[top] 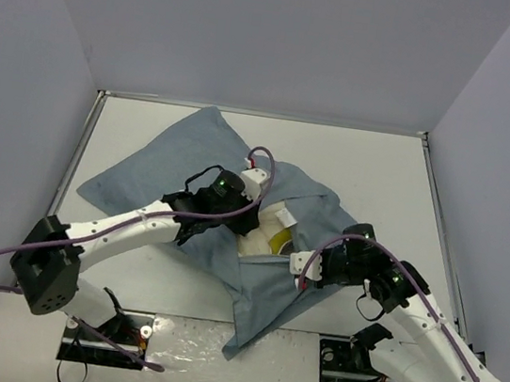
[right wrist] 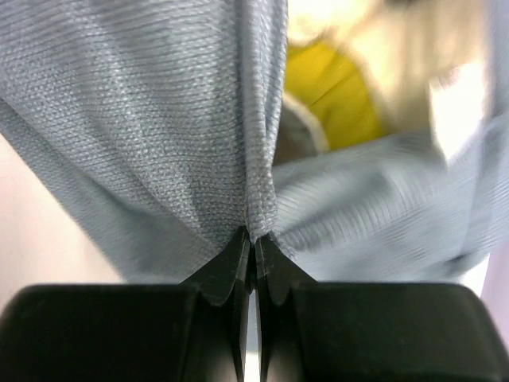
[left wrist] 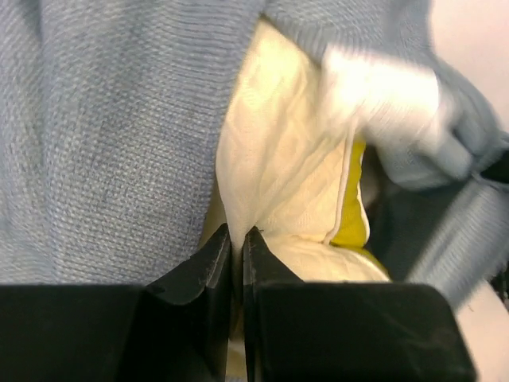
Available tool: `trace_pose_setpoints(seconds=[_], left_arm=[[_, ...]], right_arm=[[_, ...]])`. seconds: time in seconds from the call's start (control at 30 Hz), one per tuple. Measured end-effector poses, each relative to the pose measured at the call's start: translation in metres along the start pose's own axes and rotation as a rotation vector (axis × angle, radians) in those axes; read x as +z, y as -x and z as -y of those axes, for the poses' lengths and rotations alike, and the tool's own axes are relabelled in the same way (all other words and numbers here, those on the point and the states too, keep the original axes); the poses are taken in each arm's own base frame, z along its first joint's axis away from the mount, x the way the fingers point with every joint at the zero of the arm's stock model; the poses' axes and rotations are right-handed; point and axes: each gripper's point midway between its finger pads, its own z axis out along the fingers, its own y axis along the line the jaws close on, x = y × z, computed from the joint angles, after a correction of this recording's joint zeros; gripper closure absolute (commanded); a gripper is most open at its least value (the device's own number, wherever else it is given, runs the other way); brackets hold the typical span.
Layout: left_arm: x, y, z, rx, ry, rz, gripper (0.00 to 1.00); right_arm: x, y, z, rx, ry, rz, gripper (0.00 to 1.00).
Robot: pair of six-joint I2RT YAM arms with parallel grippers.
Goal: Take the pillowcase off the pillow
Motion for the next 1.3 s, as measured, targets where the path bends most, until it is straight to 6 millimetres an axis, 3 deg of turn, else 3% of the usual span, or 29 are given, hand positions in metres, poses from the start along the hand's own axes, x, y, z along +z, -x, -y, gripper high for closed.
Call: trace_pose_setpoints(seconds=[0.17, 0.33, 0.6, 0.7, 0.83, 0.87, 0.97, 1.0, 1.1, 1.2, 1.3], left_arm=[[-0.05, 0.018, 0.0, -0.001, 0.001, 0.113, 0.98], [-0.08, 0.021, 0.002, -0.007, -0.003, 0.153, 0.98], [-0.096, 0.014, 0.005, -0.022, -0.045, 0.155, 0.98], [-0.092, 0.013, 0.009, -0.019, -0.084, 0.157, 0.98], [-0.082, 0.01, 0.013, -0.019, -0.124, 0.145, 0.98], [-0.079, 0.01, 0.014, -0.019, -0.132, 0.14, 0.98], [-0.07, 0.007, 0.017, -0.02, -0.158, 0.123, 0.98], [-0.067, 0.006, 0.018, -0.021, -0.167, 0.116, 0.98], [-0.057, 0.002, 0.02, -0.028, -0.186, 0.092, 0.98], [-0.046, -0.002, 0.021, -0.037, -0.196, 0.071, 0.98], [-0.035, -0.005, 0.02, -0.051, -0.196, 0.054, 0.98]], right_arm=[[0.003, -0.016, 0.012, 0.061, -0.018, -0.009, 1.0], [0.013, -0.019, 0.018, 0.061, -0.008, -0.002, 1.0], [0.018, -0.039, 0.051, 0.197, -0.05, 0.03, 1.0], [0.016, -0.045, 0.066, 0.286, -0.06, 0.073, 1.0], [0.024, -0.038, 0.067, 0.359, -0.01, 0.136, 1.0], [0.026, -0.037, 0.067, 0.372, 0.0, 0.147, 0.98], [0.027, -0.03, 0.069, 0.44, 0.022, 0.178, 0.79], [0.026, -0.027, 0.071, 0.462, 0.022, 0.188, 0.65], [0.018, -0.013, 0.085, 0.515, 0.004, 0.227, 0.47], [0.004, 0.002, 0.108, 0.575, -0.038, 0.254, 0.37], [-0.008, 0.016, 0.131, 0.637, -0.084, 0.277, 0.33]])
